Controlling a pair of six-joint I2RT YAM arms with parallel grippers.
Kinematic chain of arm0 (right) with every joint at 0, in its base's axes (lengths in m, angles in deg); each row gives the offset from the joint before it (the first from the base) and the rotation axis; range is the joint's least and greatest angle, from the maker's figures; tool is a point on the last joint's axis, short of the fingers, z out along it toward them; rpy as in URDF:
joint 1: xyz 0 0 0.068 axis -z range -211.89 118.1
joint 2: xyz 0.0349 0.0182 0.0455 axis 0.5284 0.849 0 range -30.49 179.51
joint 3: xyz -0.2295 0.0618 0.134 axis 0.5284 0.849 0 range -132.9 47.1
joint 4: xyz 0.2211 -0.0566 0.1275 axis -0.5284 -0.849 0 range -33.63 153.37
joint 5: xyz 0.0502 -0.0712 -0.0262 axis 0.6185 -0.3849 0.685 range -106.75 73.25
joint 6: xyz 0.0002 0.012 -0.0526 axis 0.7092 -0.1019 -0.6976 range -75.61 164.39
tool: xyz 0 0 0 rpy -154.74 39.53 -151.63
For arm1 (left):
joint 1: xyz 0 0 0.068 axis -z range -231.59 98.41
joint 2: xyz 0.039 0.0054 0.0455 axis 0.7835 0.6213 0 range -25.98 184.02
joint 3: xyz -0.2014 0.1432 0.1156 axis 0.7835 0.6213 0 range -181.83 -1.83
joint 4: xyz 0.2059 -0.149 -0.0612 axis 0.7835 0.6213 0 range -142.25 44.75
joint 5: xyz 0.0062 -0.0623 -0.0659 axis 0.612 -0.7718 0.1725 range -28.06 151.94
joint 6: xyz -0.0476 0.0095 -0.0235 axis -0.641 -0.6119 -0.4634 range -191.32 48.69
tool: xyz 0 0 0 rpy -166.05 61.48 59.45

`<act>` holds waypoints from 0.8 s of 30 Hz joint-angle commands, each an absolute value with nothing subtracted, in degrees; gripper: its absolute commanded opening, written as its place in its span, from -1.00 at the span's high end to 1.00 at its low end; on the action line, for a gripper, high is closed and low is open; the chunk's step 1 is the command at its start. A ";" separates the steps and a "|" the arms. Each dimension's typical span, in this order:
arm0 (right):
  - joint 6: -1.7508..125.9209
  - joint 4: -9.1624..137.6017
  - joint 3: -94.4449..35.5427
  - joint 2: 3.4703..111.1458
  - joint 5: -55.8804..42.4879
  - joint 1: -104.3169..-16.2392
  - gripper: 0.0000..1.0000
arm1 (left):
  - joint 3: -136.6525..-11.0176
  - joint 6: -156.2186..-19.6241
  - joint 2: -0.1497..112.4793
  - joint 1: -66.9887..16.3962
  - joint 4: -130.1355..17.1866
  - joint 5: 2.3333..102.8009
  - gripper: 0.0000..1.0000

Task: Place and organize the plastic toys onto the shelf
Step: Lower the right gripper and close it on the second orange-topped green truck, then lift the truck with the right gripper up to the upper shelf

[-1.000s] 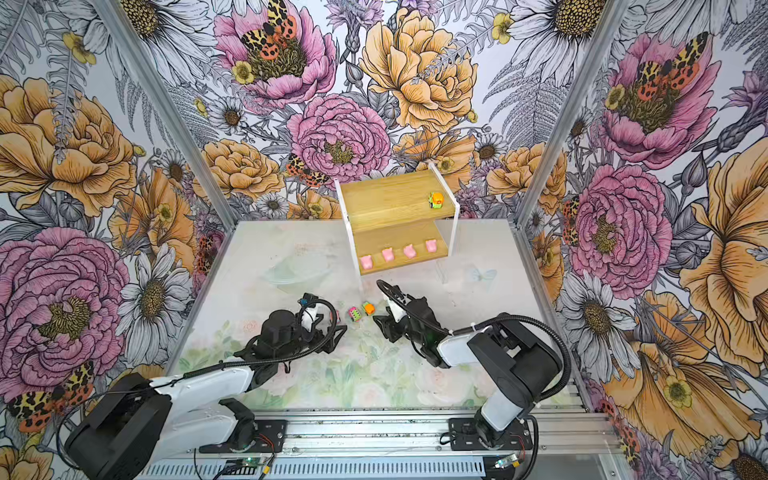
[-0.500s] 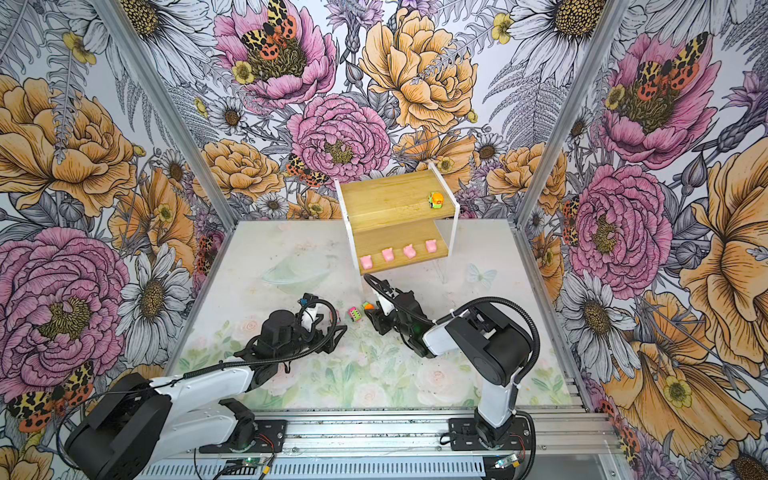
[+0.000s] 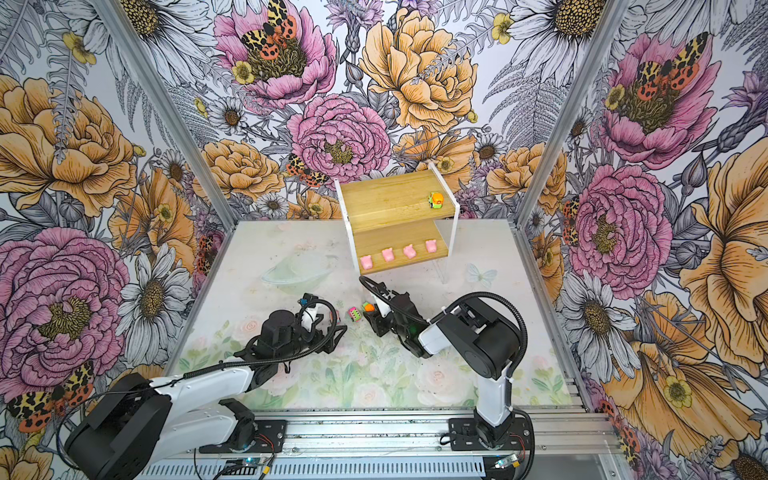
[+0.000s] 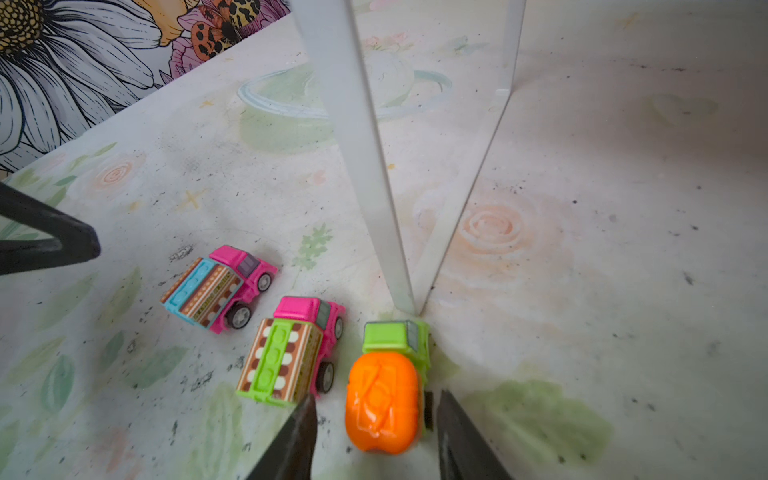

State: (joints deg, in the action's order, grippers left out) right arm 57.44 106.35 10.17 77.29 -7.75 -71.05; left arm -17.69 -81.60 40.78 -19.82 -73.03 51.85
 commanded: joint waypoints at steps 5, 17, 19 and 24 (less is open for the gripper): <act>58.26 109.02 7.91 79.66 -8.73 -71.55 0.07 | -18.03 -81.41 41.09 -19.40 -73.86 52.64 -0.98; 59.04 110.21 8.29 80.04 -8.42 -71.61 0.36 | -18.14 -81.47 41.26 -19.42 -73.85 52.71 -0.98; 59.20 110.37 8.51 79.66 -8.39 -71.61 0.40 | -18.17 -81.49 41.30 -19.44 -73.85 52.68 -0.98; 60.15 109.64 9.84 77.18 -7.87 -71.57 0.45 | -18.01 -81.49 41.08 -19.43 -73.75 52.67 -0.98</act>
